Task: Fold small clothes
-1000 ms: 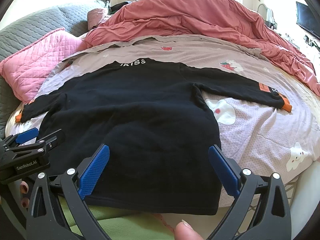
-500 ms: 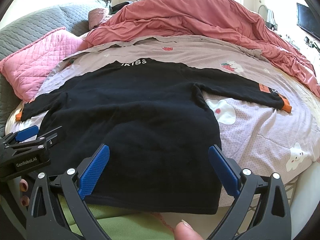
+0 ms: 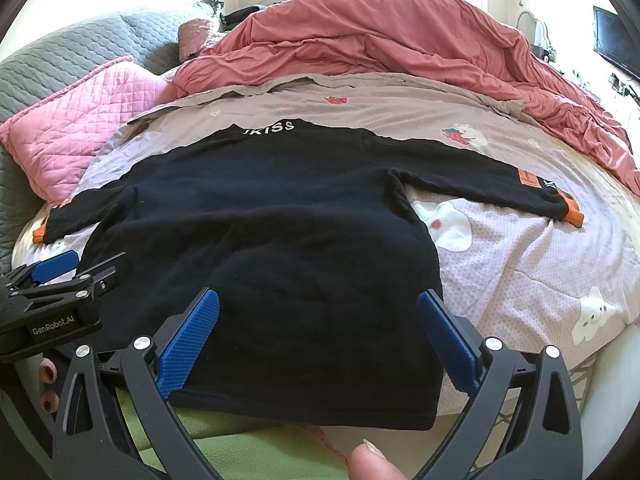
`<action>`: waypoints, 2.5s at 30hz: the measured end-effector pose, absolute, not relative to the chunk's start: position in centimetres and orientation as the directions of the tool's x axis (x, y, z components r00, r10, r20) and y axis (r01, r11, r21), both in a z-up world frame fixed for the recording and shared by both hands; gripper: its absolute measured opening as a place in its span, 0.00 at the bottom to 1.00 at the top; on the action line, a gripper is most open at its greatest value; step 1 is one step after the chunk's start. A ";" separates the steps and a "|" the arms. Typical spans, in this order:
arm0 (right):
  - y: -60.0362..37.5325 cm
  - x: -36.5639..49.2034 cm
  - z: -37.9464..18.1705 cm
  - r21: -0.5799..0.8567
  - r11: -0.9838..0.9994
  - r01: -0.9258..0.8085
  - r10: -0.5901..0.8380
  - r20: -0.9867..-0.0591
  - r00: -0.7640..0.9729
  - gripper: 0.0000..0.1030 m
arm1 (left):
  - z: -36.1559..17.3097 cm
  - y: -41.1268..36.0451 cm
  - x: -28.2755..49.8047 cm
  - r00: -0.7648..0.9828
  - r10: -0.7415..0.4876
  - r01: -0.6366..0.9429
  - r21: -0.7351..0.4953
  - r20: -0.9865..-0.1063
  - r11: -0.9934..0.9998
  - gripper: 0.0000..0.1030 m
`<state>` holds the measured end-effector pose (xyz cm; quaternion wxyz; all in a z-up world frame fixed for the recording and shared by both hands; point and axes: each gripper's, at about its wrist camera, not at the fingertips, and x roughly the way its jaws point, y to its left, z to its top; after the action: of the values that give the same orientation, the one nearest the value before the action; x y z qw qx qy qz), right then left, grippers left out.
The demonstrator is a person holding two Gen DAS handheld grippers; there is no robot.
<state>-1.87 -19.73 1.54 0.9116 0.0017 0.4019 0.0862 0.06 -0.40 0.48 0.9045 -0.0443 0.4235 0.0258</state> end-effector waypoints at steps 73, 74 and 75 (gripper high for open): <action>-46.7 15.4 -1.4 0.104 0.919 0.381 -0.203 -0.702 0.683 0.96 | -2.3 -4.1 22.5 0.606 -0.002 -0.084 -0.066 -0.796 0.994 0.92; -47.7 15.3 -1.8 0.092 0.913 0.397 -0.220 -0.709 0.670 0.96 | -2.7 -4.0 22.4 0.603 -0.013 -0.076 -0.073 -0.798 0.994 0.92; -48.3 15.2 -2.1 0.079 0.908 0.410 -0.235 -0.716 0.658 0.96 | -3.0 -4.0 22.3 0.600 -0.013 -0.072 -0.070 -0.800 0.995 0.92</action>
<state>15.15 -48.29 -2.07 0.9028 0.1175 0.3730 -0.1788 22.31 -4.03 -2.98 0.8932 -0.0476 0.4468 0.0164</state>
